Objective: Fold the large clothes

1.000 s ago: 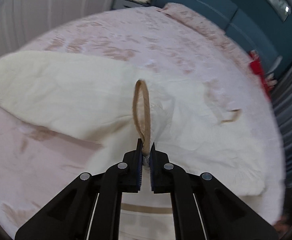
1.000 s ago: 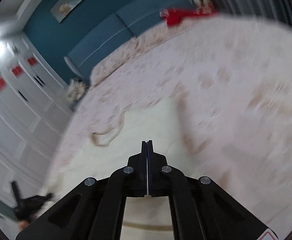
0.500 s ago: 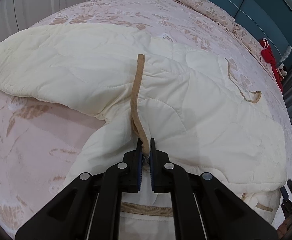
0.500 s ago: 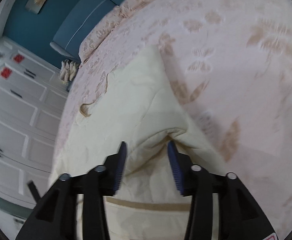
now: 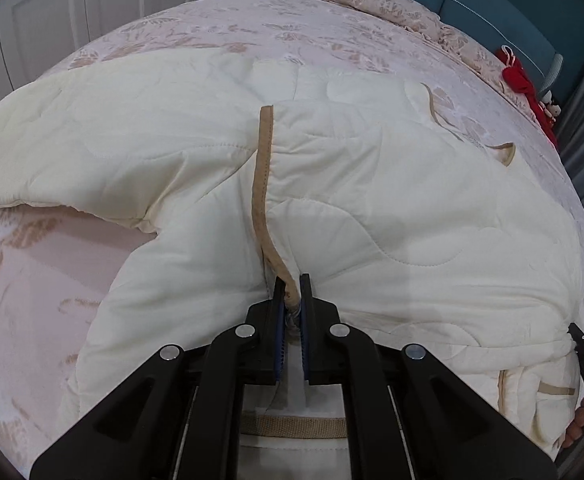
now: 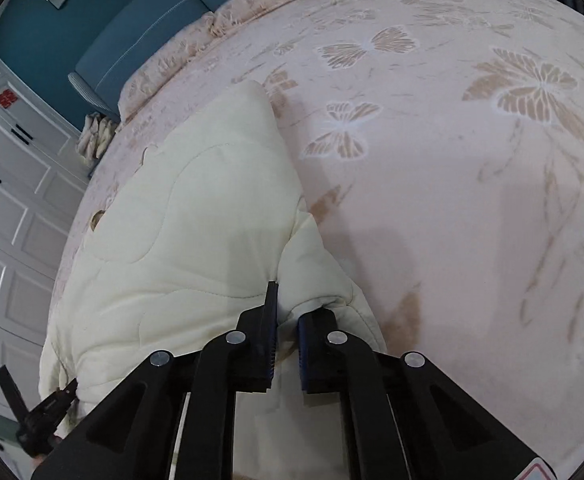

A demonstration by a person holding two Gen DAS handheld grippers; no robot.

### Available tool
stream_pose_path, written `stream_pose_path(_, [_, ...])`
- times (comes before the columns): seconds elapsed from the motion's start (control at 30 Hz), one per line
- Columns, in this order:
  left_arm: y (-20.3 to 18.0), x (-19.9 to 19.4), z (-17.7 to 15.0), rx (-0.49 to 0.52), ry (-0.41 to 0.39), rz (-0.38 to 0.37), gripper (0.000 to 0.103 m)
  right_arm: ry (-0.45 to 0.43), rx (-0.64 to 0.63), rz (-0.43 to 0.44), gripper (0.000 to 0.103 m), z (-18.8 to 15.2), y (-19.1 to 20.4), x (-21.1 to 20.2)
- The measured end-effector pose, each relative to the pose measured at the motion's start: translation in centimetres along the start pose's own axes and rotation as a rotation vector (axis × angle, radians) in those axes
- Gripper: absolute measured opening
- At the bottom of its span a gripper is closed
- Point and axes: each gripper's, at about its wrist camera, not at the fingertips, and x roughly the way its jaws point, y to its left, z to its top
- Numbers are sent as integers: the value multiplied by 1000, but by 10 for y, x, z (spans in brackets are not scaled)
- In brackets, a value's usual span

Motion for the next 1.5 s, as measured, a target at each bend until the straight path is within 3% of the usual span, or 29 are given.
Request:
stream_pose_path(0.2, [3,-8,0,3,-16,-18,14,30,-63,-68,14,5,19,-15])
stream_pose_path(0.23, [7,-17,-1,-9,-14,-26,22,24,-56,-70,21,3,20,-27])
stream_pose_path(0.27, [10,-25,-1,-21,-14,-17,41,9,-55,-88,28,1,21,-39])
stream_pose_path(0.33, [17,-46,-3,-39,-43,-1,56,-39,-68,-140,33,-11,12,-65])
stream_pose_path(0.4, [18,-67,-3,-39,-80,0,56,-68,-93,-136,33,-18,19,-85])
stream_pose_path(0.53, [-5,-87,7,-34,-125,-39,55,-45,-242,-74,18,-30,77,-88])
stream_pose_path(0.63, [-37,-75,12,17,-109,-34,53,-32,-424,-54,16,-47,140,-62])
stream_pose_path(0.77, [-68,-42,5,80,-59,8,47,23,-490,-54,13,-68,171,-28])
stream_pose_path(0.87, [-72,-18,-6,90,-19,36,46,63,-507,-90,12,-79,170,-5])
stream_pose_path(1.03, [-73,-8,-19,134,-44,69,47,87,-500,-100,9,-90,157,14])
stream_pose_path(1.3, [-77,0,-33,174,-130,97,47,20,-532,-124,9,-104,155,26])
stream_pose_path(1.5, [-79,2,-37,180,-170,105,48,-5,-498,-76,9,-102,147,27])
